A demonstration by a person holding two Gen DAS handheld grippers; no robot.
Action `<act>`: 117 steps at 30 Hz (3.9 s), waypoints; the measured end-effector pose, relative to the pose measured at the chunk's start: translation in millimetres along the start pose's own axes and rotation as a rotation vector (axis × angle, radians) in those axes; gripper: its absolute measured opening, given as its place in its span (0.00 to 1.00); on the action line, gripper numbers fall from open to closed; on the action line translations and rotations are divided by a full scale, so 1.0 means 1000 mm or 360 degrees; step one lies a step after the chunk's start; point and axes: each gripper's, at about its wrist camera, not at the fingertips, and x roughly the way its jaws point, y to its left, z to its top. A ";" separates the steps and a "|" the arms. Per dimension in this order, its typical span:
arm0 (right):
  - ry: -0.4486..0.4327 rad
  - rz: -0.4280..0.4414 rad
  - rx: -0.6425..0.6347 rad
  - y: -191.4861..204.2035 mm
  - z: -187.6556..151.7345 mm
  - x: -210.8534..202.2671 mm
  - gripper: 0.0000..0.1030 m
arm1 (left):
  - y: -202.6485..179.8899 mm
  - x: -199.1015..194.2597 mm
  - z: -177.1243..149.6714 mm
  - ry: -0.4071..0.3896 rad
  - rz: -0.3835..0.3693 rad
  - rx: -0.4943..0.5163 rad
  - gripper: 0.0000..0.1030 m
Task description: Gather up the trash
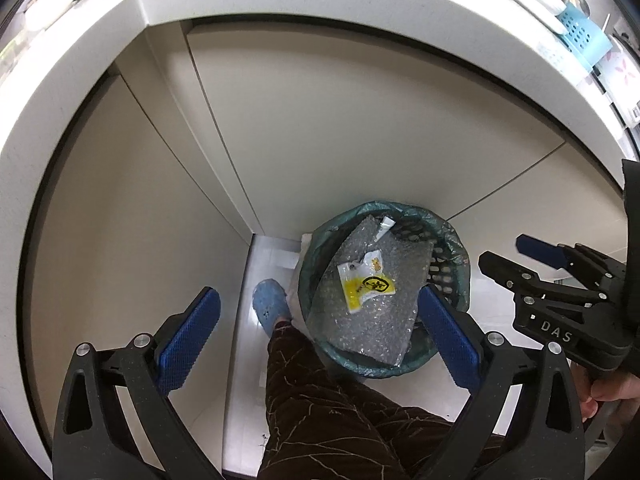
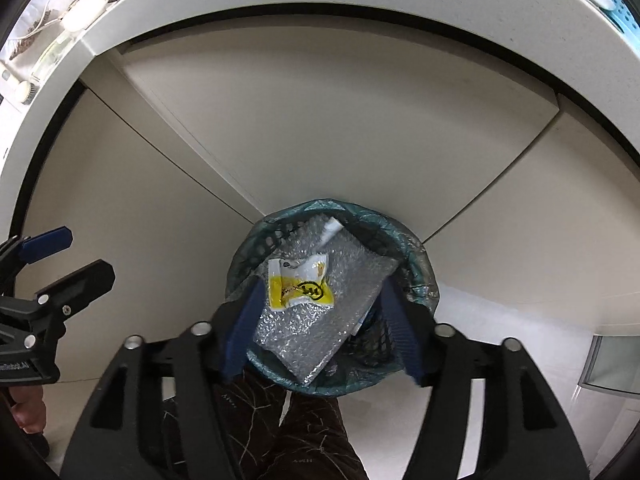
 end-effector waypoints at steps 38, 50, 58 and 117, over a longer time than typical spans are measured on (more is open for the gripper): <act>-0.0448 -0.0176 0.0196 -0.006 -0.005 -0.292 0.92 | -0.061 -0.223 0.045 -0.0286 0.0002 0.0046 0.94; -0.0442 -0.0197 0.0241 -0.011 -0.009 -0.304 0.92 | -0.075 -0.230 0.042 -0.0274 0.0007 0.0091 0.94; -0.0426 -0.0202 0.0252 -0.015 -0.012 -0.303 0.92 | -0.077 -0.228 0.040 -0.0261 -0.0008 0.0087 0.94; -0.0350 -0.0182 0.0248 -0.013 -0.008 -0.295 0.92 | -0.079 -0.229 0.048 -0.0243 0.0098 0.0063 0.94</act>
